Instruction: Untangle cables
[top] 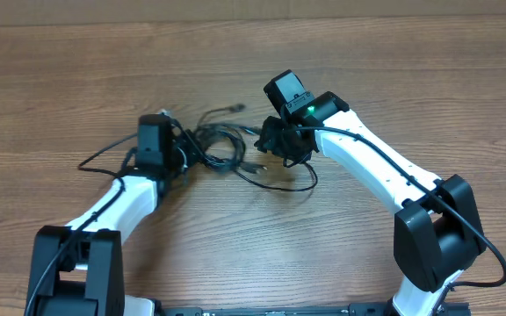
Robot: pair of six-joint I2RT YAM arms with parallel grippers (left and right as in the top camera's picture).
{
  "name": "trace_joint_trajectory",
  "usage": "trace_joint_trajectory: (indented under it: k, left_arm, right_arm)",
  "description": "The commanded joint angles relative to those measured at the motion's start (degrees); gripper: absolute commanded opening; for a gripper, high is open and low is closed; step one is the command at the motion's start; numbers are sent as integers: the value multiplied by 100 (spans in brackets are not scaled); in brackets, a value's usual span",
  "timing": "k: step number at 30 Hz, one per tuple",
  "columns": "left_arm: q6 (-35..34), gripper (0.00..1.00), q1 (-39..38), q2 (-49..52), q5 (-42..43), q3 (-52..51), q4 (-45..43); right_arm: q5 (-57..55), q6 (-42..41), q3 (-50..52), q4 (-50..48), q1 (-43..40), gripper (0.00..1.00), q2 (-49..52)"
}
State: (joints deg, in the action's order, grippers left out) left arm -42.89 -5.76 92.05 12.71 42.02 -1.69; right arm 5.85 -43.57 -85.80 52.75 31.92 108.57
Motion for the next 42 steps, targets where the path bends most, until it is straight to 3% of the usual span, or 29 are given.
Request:
trace_joint_trajectory:
  k: [1, 5, 7, 9, 10, 13, 18, 21, 23, 24, 25, 26, 27, 28, 33, 40, 42]
  left_arm:
    - [131, 4, 304, 20, -37, 63, 208]
    - [133, 4, 339, 20, 306, 63, 116]
    - [166, 6, 339, 20, 389, 85, 114]
    - [461, 42, 339, 20, 387, 278, 382]
    - [627, 51, 339, 20, 382, 455, 669]
    - [1045, 62, 339, 20, 269, 1086, 1679]
    - [1161, 54, 203, 20, 216, 2146, 3768]
    - [1207, 51, -39, 20, 240, 2282, 4478]
    - [1207, 52, -374, 22, 210, 2245, 4837]
    - [1145, 47, -501, 22, 164, 2194, 4793]
    - [841, 34, -605, 24, -22, 2155, 4686]
    - [282, 29, -713, 26, -444, 2072, 4507]
    - [-503, 30, -789, 48, -848, 1961, 4371]
    - [-811, 30, -793, 59, -914, 1867, 4258]
    - [-1790, 24, -793, 433, -820, 1534, 3427]
    - [-1954, 30, -791, 1069, -822, 1534, 3182]
    - [-1908, 14, -785, 1132, -813, 1541, 3123]
  right_arm:
    - [-516, -769, 31, -79, 15, 38, -107]
    - [-647, -1132, 50, -146, 37, 22, -107]
    - [-643, -1469, 238, -179, 66, 20, -107]
    - [-592, -1847, 769, -221, 133, 20, -107]
    - [-507, -1860, 931, -214, 160, 21, -107]
    - [-173, -1864, 1340, -245, 291, 21, -107]
    - [129, -2140, 1762, -590, 682, 21, -107]
    - [92, -2131, 1759, -922, 903, 23, -107]
    - [-590, -2114, 1759, -1058, 890, 29, -107]
    - [-787, -2114, 1759, -1123, 815, 32, -107]
    - [-866, -2114, 1759, -1274, 673, 34, -107]
    - [-894, -2111, 1759, -1368, 555, 34, -107]
    - [-955, -2111, 1759, -1410, 417, 33, -107]
    - [-1023, -2111, 1759, -1397, 348, 33, -107]
    - [-1095, -2100, 1759, -1390, 304, 33, -107]
    - [-1095, -2092, 1759, -1397, 304, 33, -107]
    - [-1095, -2092, 1759, -1392, 304, 33, -107]
